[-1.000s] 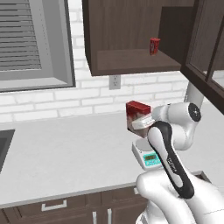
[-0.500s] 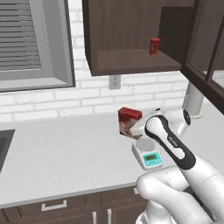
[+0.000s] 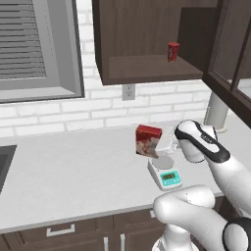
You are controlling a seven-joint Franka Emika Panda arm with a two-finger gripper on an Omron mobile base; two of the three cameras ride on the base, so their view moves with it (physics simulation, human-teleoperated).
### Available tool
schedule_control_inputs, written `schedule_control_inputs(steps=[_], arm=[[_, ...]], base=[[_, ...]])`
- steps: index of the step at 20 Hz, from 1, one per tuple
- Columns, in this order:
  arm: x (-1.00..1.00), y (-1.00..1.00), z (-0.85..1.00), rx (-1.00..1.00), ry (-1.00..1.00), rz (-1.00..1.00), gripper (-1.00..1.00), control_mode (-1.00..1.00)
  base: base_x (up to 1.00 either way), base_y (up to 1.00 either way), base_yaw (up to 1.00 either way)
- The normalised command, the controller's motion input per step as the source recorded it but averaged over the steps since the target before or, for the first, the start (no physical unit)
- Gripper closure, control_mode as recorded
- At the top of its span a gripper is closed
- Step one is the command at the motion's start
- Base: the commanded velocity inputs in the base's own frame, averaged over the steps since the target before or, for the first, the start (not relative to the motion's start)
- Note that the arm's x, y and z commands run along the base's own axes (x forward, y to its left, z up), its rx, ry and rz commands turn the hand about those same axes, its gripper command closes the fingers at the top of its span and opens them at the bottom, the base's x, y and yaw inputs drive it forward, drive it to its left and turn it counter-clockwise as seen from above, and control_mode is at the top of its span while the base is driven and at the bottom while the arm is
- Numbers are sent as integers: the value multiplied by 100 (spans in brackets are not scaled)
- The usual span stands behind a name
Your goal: Pick the cereal and place it on the digital scale for weighing, and close the cabinet.
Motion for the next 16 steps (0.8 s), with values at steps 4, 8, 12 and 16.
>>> schedule_control_inputs(steps=[4, 8, 12, 16], arm=[[0, -22, -5, 1, 0, 5, 100, -100], [0, -1, -38, 5, 0, 0, 100, -100], [0, 7, -69, 4, 0, 0, 100, -100], [0, -1, -22, 8, -2, 0, 100, -100]], base=[[0, 0, 0], [0, 0, 0], [0, 0, 0], [0, 0, 0]])
